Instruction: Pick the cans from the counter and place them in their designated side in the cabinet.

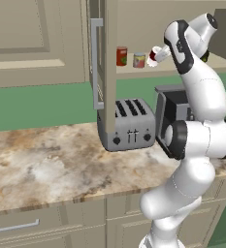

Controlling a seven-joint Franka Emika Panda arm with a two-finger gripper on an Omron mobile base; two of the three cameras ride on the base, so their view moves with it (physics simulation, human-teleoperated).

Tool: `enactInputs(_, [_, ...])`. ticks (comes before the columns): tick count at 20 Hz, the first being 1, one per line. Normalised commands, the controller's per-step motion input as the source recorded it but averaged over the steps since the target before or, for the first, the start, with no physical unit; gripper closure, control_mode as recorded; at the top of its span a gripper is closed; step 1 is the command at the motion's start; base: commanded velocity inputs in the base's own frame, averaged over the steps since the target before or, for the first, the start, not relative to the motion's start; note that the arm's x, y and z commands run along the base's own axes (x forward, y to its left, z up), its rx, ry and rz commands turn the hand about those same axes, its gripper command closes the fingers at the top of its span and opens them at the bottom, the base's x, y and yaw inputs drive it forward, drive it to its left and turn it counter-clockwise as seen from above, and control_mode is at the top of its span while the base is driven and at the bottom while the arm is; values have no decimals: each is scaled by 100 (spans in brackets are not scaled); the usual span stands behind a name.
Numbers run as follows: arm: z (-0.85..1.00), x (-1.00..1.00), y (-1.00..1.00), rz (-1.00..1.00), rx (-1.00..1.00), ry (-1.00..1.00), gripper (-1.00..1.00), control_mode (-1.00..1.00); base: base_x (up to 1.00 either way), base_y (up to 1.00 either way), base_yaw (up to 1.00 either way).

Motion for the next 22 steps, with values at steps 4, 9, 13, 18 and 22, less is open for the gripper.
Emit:
enactInputs(4, [-8,7,0,2,-1,0,100,-100,0,0,0])
enactInputs(9, [-7,6,0,2,-1,0,100,-100,0,0,0])
enactInputs(13, [-7,8,0,2,-1,0,100,-100,0,0,0])
enactInputs(18, [-6,8,0,1,-1,0,-100,-100,0,0,0])
enactInputs(22, [-4,6,0,1,-1,0,-100,-100,0,0,0])
